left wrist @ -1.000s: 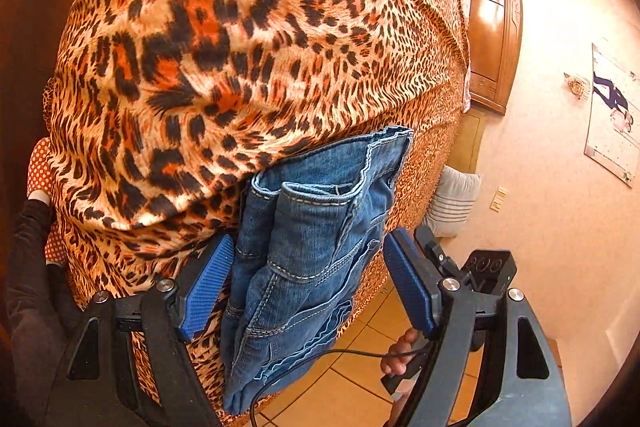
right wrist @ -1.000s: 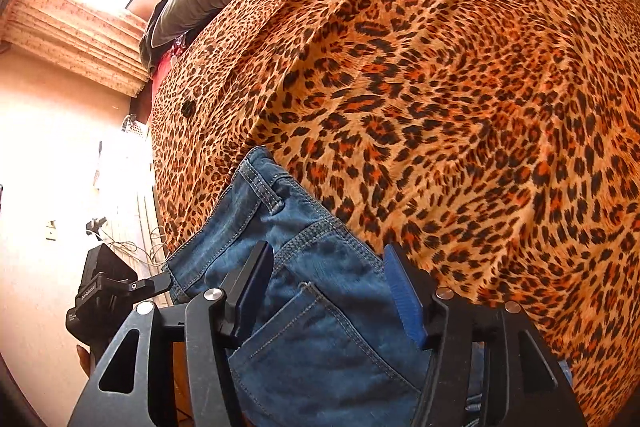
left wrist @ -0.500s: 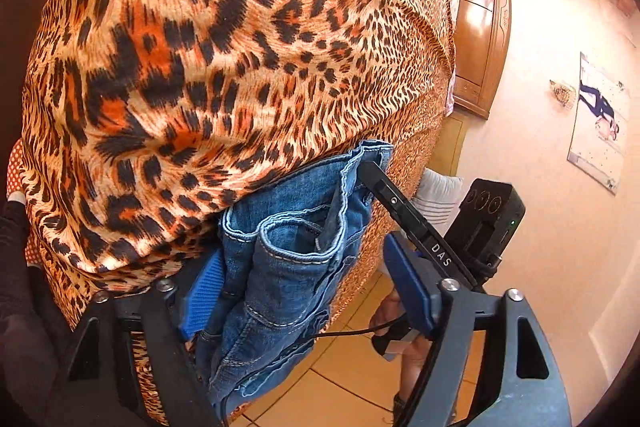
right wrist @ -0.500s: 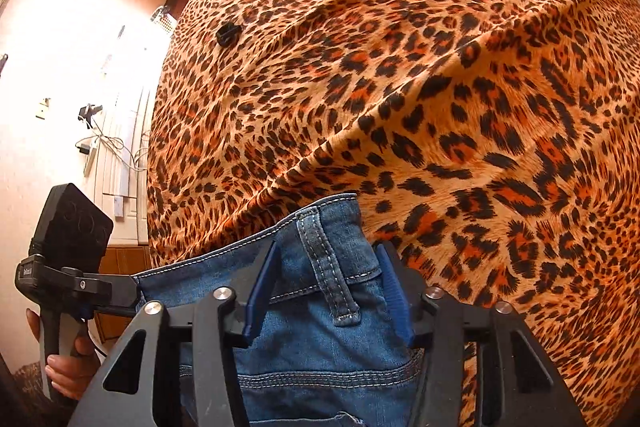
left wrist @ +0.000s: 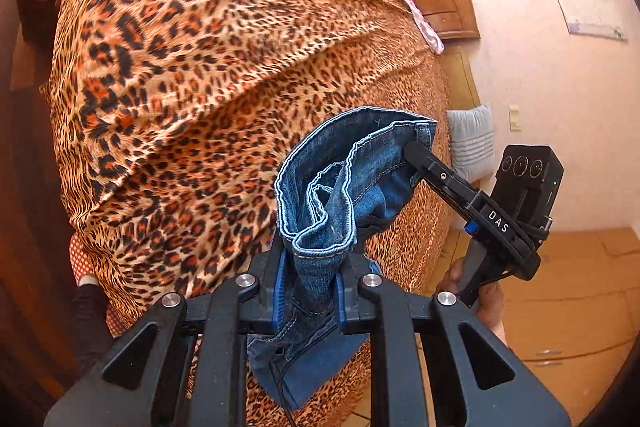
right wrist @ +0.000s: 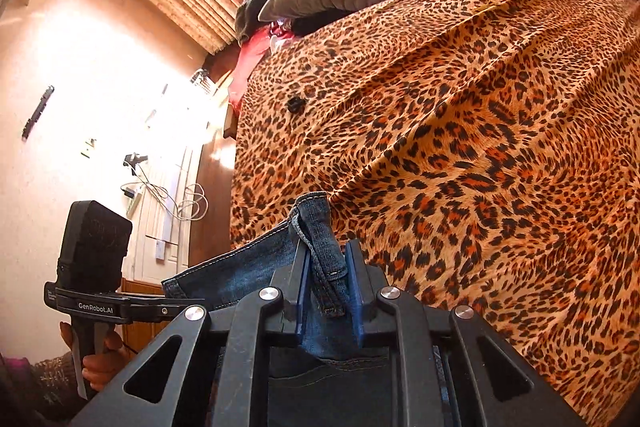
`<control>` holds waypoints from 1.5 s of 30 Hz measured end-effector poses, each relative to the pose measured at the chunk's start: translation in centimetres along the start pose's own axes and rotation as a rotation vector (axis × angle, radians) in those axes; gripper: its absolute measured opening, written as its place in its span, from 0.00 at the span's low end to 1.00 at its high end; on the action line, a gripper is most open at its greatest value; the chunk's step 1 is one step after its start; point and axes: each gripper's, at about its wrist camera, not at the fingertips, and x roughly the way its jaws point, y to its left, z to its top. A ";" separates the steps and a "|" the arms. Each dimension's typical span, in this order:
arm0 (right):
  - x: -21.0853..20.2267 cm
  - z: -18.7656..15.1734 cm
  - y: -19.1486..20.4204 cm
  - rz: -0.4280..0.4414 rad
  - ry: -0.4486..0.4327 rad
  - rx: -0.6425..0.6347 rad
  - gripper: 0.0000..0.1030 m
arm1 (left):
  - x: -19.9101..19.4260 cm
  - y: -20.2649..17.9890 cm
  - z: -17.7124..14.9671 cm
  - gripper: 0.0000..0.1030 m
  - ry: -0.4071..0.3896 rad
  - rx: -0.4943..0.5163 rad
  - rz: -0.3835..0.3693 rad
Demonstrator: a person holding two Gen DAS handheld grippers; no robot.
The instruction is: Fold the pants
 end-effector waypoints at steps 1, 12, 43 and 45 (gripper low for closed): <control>-1.4 -0.7 -0.2 0.017 -0.030 0.012 0.16 | -0.1 -1.2 -0.7 0.15 0.000 0.045 0.005; -13.4 -14.6 -5.2 0.058 -0.258 0.220 0.16 | 5.3 -10.9 -11.5 0.16 0.248 0.437 0.065; -12.8 -32.8 -11.4 -0.049 -0.271 0.676 0.08 | 16.0 -5.5 -19.8 0.56 0.517 0.331 0.398; -11.1 -34.0 -11.8 -0.150 -0.169 0.653 0.11 | 16.2 -3.9 -20.2 0.56 0.568 0.248 0.364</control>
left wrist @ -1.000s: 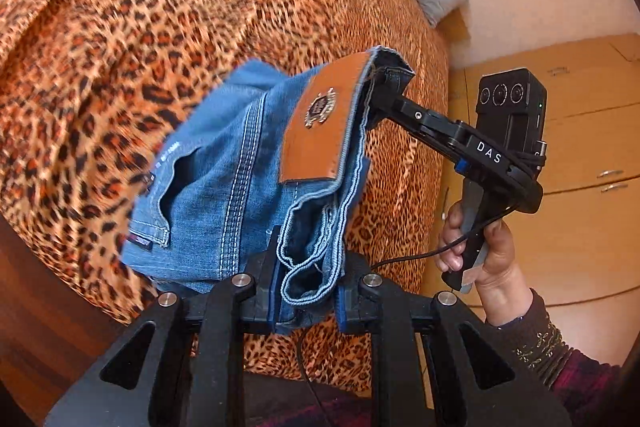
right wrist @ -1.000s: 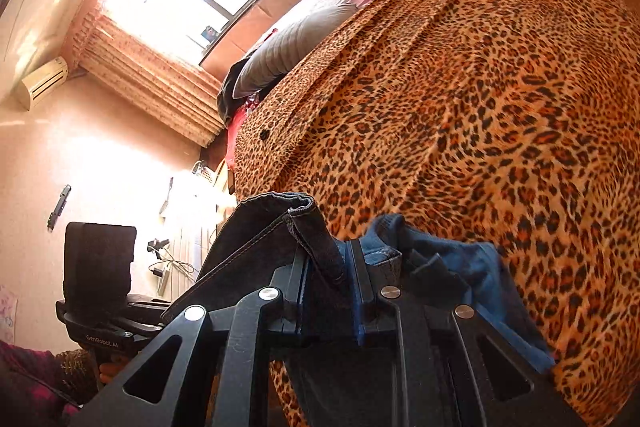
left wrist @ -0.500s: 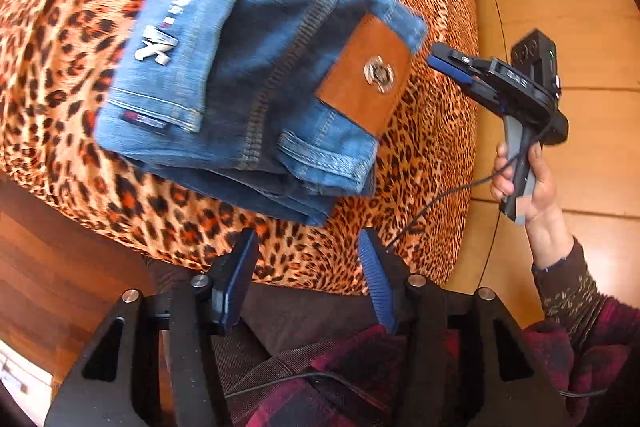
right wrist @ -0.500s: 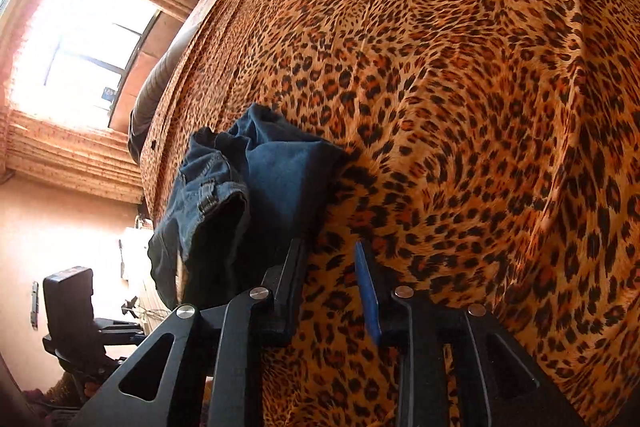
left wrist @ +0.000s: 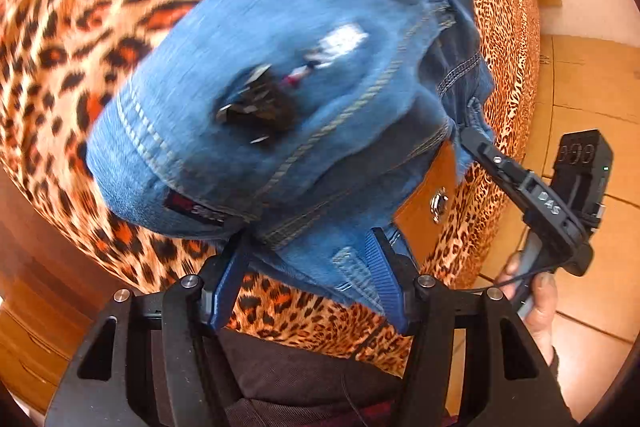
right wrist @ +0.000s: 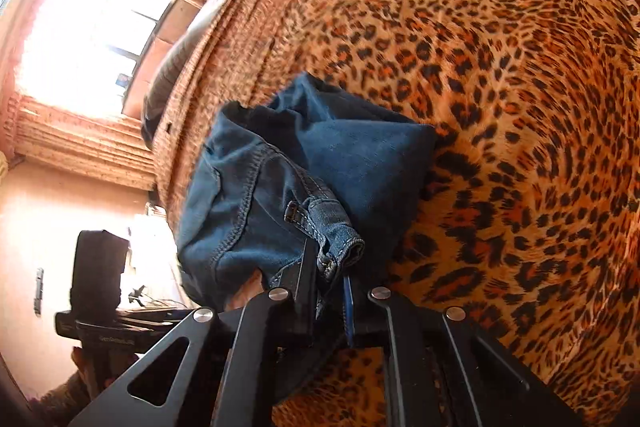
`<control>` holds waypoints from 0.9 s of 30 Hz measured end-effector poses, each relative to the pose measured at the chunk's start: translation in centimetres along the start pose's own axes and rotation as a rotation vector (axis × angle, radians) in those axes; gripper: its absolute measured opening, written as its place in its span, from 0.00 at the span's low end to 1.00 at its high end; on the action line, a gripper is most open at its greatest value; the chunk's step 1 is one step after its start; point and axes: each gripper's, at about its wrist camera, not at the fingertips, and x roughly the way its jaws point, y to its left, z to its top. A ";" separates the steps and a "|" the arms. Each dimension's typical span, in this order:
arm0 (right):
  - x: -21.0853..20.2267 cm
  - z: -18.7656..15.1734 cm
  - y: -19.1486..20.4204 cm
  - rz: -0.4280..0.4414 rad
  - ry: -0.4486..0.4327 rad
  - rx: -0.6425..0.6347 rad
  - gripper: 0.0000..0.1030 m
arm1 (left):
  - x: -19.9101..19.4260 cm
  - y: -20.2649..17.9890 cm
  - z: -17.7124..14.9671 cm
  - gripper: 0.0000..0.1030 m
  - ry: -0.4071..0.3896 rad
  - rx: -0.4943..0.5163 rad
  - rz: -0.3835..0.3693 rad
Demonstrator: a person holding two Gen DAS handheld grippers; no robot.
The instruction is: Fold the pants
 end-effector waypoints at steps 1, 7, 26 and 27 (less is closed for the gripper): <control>0.7 -0.4 -0.6 -0.040 0.030 0.002 0.12 | -0.1 0.9 -0.1 0.56 0.018 -0.032 -0.028; -4.0 1.4 -0.1 -0.001 -0.073 0.020 0.32 | -6.4 4.7 -3.5 0.57 -0.121 -0.068 -0.131; 8.9 11.7 11.7 -0.181 0.115 -0.350 0.08 | -2.8 5.6 2.4 0.67 -0.109 -0.243 -0.118; 8.6 11.9 11.1 -0.162 0.100 -0.308 0.08 | -3.0 5.3 2.3 0.67 -0.100 -0.213 -0.101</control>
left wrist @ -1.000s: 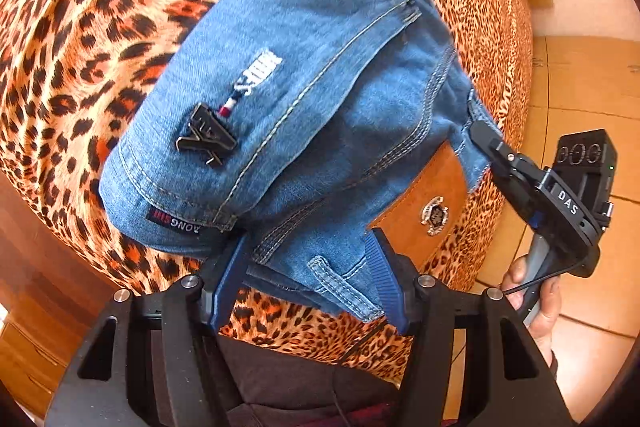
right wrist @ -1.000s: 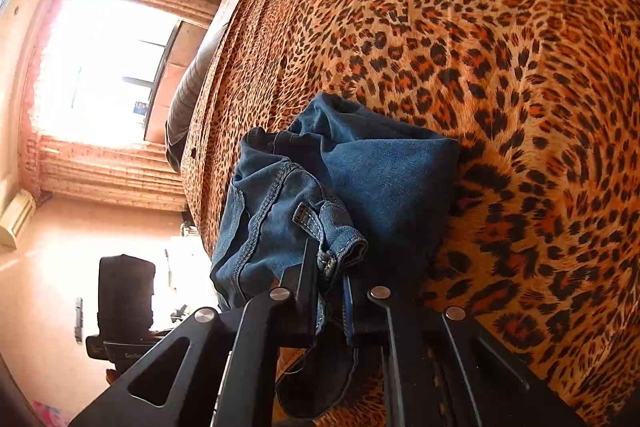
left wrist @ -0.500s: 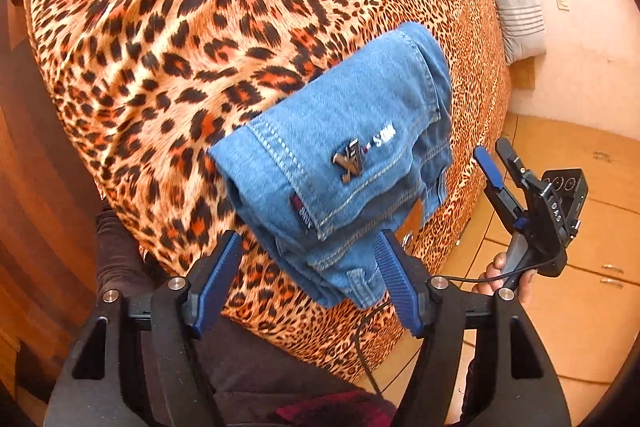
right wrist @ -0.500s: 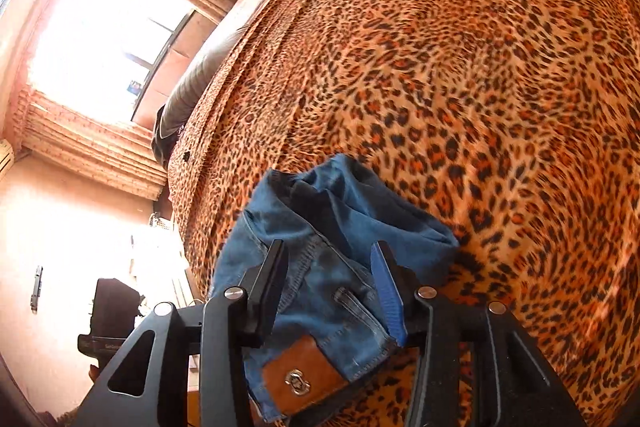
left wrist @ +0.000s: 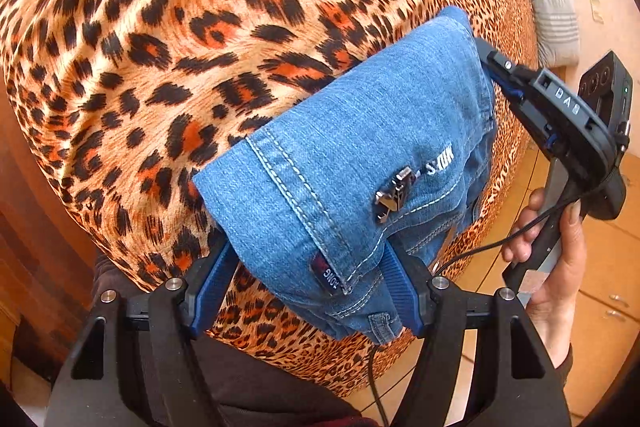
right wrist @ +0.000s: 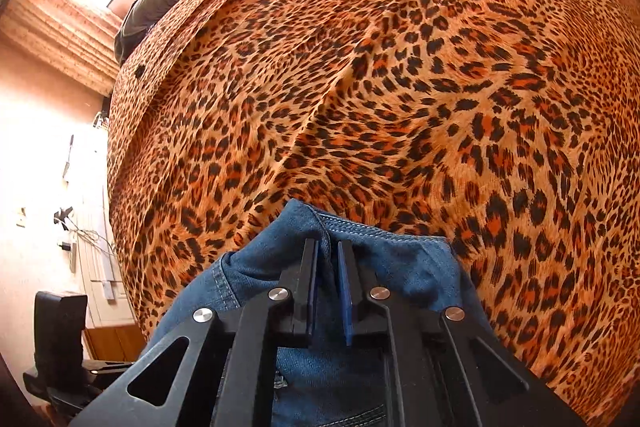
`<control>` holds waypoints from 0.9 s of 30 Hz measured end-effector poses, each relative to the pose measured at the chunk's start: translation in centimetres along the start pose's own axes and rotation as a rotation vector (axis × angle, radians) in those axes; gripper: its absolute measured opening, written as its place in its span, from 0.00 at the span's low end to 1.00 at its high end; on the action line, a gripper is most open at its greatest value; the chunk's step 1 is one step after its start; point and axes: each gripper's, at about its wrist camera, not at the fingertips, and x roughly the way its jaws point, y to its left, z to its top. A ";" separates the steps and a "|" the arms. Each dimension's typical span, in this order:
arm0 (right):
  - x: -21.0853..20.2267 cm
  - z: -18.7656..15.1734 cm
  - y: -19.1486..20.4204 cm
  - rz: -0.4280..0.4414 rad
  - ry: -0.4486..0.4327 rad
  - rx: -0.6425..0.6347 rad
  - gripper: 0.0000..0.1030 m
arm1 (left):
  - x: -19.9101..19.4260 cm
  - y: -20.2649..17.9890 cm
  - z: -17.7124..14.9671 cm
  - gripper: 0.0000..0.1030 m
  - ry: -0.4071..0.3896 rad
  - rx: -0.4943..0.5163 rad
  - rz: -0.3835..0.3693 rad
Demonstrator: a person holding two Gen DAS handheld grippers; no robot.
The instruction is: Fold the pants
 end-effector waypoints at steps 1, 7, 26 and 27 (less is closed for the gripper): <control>-0.6 0.0 -0.5 0.018 -0.024 0.036 0.08 | -0.2 -0.3 -0.3 0.67 0.007 0.024 0.023; -6.5 -2.4 -2.5 0.201 -0.110 0.096 0.19 | -4.8 -3.9 -3.0 0.67 -0.059 0.231 -0.026; -11.8 -10.2 -6.5 0.139 -0.262 0.237 0.52 | -4.2 -7.7 2.8 0.69 -0.063 0.347 0.225; -11.7 -10.0 -6.6 0.148 -0.259 0.252 0.52 | -4.2 -7.4 3.6 0.69 -0.057 0.338 0.217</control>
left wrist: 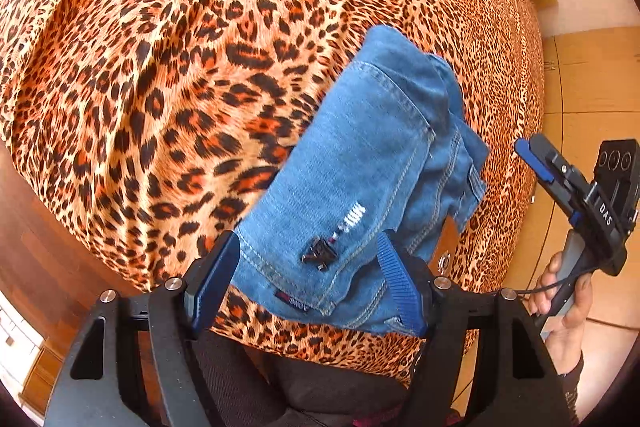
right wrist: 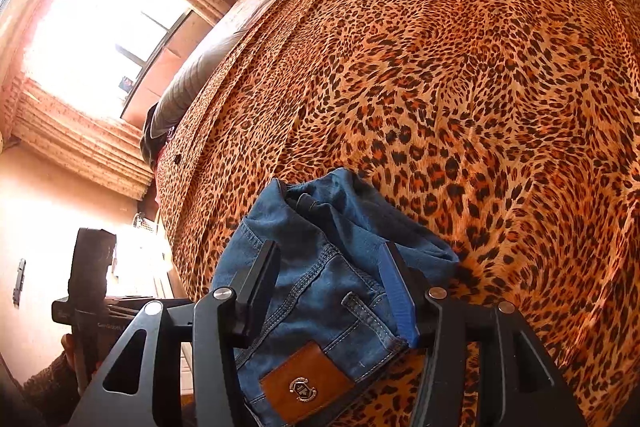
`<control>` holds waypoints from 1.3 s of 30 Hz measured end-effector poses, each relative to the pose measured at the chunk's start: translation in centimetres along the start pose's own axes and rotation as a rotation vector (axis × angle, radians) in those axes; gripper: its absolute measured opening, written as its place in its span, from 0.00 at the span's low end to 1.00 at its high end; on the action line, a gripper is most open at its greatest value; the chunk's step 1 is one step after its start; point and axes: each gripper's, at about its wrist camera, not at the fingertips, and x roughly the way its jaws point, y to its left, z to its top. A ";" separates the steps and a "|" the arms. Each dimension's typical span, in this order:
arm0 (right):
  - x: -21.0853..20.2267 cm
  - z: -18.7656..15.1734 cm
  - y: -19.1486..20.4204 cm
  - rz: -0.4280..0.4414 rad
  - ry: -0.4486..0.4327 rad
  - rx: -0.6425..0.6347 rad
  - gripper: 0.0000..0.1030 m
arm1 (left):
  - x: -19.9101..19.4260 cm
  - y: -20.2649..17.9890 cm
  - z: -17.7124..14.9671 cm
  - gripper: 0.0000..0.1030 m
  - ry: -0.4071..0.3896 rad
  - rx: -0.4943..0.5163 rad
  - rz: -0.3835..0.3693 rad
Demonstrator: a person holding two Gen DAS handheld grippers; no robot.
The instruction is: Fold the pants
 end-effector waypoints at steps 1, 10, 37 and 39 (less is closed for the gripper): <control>0.1 0.3 0.1 0.006 0.006 0.007 0.52 | 0.3 0.3 0.6 0.69 0.006 -0.004 -0.009; 11.4 4.5 7.3 -0.067 0.216 -0.127 0.56 | 3.0 1.5 2.6 0.71 0.086 0.079 -0.096; 0.7 -5.3 -0.2 -0.228 0.046 0.344 0.56 | 4.4 -6.3 11.1 0.79 0.130 0.301 -0.029; 0.5 -8.4 -1.2 -0.200 0.013 0.463 0.56 | 5.7 -7.3 11.8 0.79 0.155 0.322 0.000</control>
